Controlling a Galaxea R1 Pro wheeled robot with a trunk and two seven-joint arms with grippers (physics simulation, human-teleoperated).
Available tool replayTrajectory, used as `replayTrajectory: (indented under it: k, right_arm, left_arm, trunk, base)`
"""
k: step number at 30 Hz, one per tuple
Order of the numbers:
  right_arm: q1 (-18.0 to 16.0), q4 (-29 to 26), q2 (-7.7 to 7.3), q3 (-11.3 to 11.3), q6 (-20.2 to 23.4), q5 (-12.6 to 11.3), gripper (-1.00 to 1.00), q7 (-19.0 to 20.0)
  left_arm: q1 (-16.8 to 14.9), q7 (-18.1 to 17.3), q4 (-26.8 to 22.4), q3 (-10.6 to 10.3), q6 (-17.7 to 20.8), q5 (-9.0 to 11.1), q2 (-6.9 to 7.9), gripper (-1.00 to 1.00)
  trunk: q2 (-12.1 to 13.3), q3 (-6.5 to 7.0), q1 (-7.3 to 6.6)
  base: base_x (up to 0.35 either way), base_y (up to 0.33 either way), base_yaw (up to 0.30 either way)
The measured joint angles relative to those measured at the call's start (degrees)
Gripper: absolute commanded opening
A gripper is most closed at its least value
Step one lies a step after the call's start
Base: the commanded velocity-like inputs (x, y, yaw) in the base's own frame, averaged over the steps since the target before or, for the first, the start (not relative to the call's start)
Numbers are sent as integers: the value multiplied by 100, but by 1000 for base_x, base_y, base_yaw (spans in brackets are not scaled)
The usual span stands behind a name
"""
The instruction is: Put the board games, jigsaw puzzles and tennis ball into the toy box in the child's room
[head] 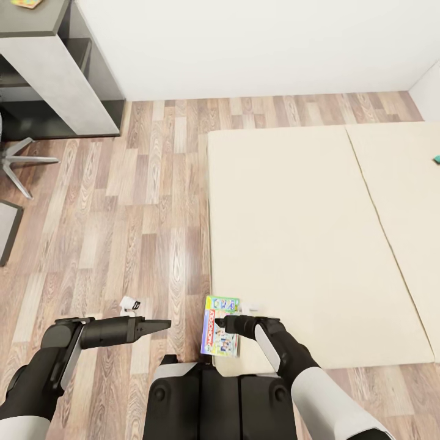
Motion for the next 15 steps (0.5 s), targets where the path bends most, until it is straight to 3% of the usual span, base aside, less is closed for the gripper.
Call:
replayTrajectory:
  k: [15]
  right_arm:
    - [0,-1,0,0,7,0,100,0]
  left_arm:
    - [0,0,0,0,-5,-5,-7,100]
  trunk:
    - [0,138,0]
  base:
    - [0,0,0]
